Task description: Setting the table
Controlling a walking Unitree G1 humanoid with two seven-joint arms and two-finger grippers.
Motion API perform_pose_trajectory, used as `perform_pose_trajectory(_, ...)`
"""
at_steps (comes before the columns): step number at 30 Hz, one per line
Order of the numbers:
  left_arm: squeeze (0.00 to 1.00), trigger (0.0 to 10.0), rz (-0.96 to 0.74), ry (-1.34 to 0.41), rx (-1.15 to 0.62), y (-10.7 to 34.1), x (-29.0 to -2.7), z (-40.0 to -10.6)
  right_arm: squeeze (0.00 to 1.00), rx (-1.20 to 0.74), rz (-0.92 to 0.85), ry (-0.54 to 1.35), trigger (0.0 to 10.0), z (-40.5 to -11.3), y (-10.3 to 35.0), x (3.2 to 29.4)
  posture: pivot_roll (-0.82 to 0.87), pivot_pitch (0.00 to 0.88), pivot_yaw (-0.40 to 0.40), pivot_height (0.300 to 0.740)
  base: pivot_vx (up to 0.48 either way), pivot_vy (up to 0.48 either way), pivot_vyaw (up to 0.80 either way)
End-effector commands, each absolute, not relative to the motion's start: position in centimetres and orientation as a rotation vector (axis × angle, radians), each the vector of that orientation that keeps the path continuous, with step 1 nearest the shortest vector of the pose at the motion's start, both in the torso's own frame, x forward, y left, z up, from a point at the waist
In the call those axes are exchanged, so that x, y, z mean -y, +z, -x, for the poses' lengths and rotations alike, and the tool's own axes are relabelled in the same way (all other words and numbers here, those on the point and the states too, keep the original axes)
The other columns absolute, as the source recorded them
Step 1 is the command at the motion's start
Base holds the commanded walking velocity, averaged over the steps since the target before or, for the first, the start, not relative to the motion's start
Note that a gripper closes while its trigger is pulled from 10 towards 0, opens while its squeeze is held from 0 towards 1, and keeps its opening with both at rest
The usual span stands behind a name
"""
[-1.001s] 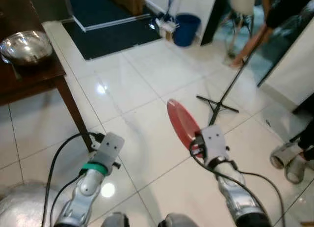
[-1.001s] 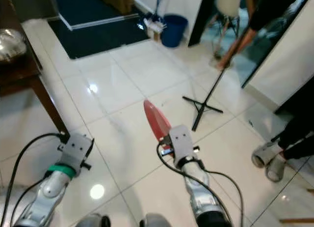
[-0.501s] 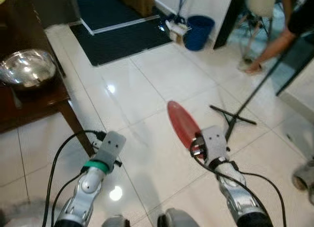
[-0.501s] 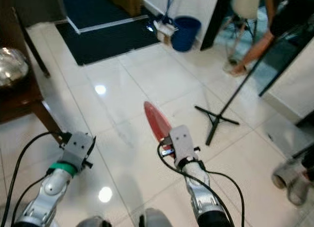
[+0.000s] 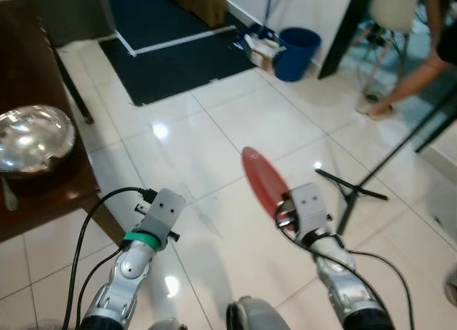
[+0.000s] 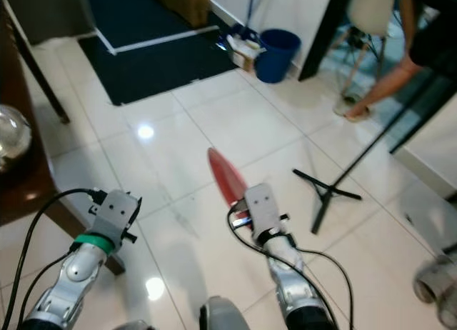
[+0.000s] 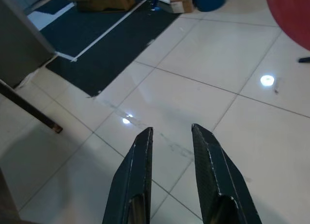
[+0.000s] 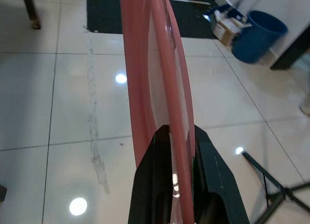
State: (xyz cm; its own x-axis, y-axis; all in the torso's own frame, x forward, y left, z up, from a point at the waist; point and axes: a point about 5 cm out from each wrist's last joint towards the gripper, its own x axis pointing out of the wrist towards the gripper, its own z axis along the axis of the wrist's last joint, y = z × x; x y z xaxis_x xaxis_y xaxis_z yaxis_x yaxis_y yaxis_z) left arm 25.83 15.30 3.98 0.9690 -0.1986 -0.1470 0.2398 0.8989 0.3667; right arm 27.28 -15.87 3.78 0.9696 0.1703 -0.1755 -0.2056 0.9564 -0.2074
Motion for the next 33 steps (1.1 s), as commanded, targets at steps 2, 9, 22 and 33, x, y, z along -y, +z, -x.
perform_pose_trajectory(2, 0.00, 10.0, -0.398, -0.229, -0.129, 3.47, -15.52, -25.46, 0.00, -0.168, 0.219, 0.202, 10.0, -26.92, 3.37, 15.39, -0.15, 0.000, 0.014, 0.740, 0.480, 0.000, 0.00)
perform_pose_trajectory(9, 0.00, 10.0, -0.399, -0.232, -0.128, 3.45, -15.51, -25.48, 0.00, -0.168, 0.219, 0.202, 10.0, -26.91, 3.34, 15.35, -0.15, 0.000, 0.015, 0.740, 0.480, 0.000, 0.00)
perform_pose_trajectory(22, 0.00, 10.0, -0.391, -0.239, -0.132, 3.44, -15.32, -25.60, 0.00, -0.166, 0.219, 0.199, 10.0, -27.01, 3.34, 15.32, -0.15, 0.000, 0.017, 0.740, 0.443, 0.000, 0.00)
perform_pose_trajectory(33, 0.00, 10.0, -0.390, -0.247, -0.136, 3.37, -15.24, -25.53, 0.00, -0.165, 0.220, 0.199, 10.0, -26.98, 3.30, 15.27, -0.15, 0.000, 0.021, 0.740, 0.000, 0.000, 0.00)
